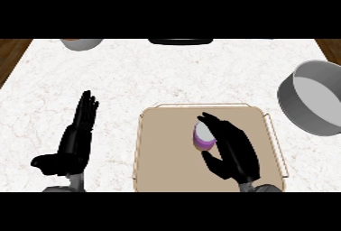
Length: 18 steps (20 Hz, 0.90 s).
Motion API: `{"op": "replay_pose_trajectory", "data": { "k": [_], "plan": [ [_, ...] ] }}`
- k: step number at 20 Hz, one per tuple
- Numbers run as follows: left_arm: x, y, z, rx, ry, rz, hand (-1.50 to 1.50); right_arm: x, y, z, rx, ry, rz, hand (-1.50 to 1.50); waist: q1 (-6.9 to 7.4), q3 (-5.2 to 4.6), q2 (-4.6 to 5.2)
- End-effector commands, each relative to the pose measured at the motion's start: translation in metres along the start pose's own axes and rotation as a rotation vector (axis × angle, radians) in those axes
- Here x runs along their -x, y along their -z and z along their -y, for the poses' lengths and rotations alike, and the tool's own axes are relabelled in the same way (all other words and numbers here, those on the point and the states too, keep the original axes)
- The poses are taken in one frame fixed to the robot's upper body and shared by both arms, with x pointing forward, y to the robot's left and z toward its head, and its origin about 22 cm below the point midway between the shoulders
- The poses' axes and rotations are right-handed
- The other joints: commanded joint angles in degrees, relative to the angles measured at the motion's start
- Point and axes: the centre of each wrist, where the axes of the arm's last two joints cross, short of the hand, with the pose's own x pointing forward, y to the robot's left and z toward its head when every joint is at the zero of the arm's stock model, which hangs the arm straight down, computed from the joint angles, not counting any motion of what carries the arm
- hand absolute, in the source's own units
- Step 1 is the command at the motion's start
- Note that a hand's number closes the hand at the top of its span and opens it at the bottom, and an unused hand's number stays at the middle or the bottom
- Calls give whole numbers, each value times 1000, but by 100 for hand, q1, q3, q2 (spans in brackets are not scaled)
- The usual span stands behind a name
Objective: Pick the can from the tray and place it in the pot
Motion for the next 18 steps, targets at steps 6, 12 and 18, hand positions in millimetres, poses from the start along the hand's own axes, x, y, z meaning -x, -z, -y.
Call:
{"op": "replay_pose_trajectory", "data": {
  "k": [6,12,18],
  "plan": [
    [1,-10,10,9,-3,-15,0,15,16,1,100,-47,67,150,6,10,24],
    [3,-3,-2,22,3,-8,0,22,-24,-21,-212,-146,-5,150,-44,4,12],
    [-3,-3,8,-1,-15,-25,0,3,-35,-1,-255,-230,-9,150,-39,7,5]
  ]
}}
